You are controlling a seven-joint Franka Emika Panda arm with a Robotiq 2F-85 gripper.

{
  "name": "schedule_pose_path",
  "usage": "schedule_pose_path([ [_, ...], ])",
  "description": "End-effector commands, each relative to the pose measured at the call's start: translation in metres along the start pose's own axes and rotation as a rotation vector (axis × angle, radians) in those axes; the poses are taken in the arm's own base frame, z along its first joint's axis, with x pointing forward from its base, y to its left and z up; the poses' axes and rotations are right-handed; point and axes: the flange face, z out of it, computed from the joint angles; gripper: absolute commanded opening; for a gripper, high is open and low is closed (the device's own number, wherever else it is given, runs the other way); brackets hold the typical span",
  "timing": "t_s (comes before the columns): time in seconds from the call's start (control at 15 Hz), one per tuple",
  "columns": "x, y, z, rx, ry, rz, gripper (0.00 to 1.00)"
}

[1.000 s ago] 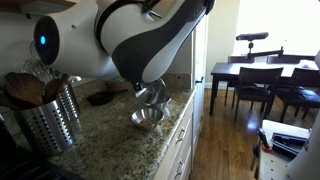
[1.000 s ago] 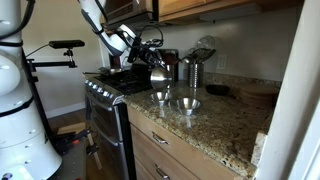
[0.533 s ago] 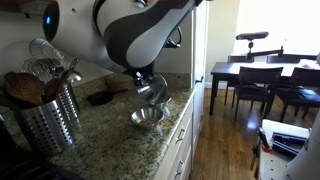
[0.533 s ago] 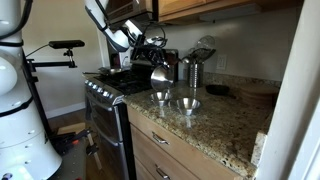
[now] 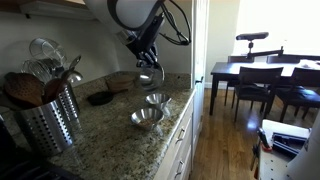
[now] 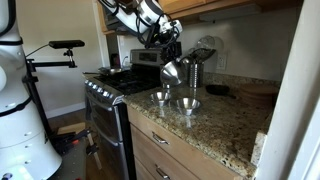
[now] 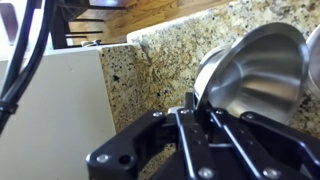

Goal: Pour the contents of the middle bowl into the left bowl

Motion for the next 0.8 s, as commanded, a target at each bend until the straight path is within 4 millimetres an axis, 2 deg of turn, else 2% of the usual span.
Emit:
schedule_pose_path([
  [0.0,0.009,0.025,-0.003,0.161,0.005,0.085,0.08],
  [0.47,0.029,0.036,0.012,0.363,0.031,0.197,0.08],
  [0.73,0.039,0.032,0.028,0.431,0.04,0.236,0.08],
])
